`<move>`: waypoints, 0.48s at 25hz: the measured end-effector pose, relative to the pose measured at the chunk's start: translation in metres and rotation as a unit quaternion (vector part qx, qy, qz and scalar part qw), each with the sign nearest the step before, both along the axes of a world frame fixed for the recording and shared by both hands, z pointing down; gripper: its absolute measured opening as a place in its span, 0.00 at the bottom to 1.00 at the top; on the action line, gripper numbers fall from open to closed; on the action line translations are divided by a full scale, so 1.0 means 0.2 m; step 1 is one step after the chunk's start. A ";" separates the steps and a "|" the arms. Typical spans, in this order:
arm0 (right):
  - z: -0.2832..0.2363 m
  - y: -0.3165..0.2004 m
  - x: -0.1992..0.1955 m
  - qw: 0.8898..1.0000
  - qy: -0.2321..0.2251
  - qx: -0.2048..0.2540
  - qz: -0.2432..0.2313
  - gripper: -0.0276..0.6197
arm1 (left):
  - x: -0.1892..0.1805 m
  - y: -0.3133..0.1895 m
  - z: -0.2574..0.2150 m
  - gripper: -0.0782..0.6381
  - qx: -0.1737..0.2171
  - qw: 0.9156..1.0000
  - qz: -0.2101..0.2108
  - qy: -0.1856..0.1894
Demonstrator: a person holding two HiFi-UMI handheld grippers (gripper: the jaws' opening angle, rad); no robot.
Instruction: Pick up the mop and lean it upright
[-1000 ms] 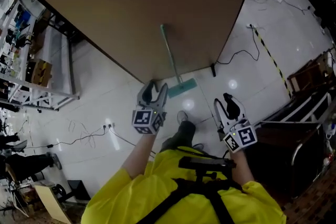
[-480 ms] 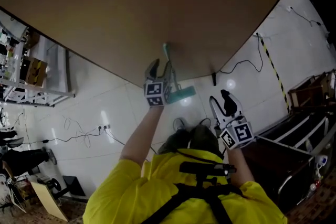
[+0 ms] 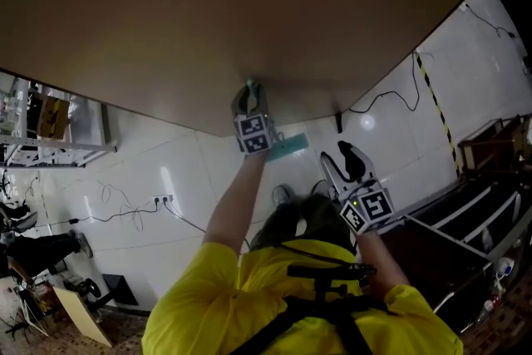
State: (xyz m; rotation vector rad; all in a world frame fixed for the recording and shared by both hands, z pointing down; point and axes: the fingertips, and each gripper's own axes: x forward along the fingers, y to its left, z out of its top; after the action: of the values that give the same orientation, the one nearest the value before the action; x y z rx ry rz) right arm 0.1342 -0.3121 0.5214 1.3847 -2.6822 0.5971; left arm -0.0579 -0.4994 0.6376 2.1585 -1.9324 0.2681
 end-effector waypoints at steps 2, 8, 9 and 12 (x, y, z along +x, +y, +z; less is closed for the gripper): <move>0.02 -0.01 0.01 1.000 0.004 -0.003 0.009 0.36 | -0.01 -0.01 -0.01 0.26 0.012 1.000 -0.012 -0.011; -0.01 0.02 0.01 1.000 0.009 -0.001 0.022 0.36 | -0.01 0.18 -0.07 0.25 0.021 0.999 0.029 -0.003; -0.02 0.02 0.01 1.000 0.011 0.003 0.024 0.36 | -0.01 0.24 -0.10 0.25 0.024 0.999 0.035 -0.001; -0.07 0.04 0.03 0.999 0.013 0.018 0.031 0.36 | -0.01 0.44 -0.22 0.25 0.039 0.998 0.053 0.003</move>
State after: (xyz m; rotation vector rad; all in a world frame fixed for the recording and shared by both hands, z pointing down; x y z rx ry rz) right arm 0.1394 -0.3038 0.5082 1.4786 -2.6511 0.5356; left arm -0.0601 -0.4120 0.5933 2.3136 -1.8564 0.2090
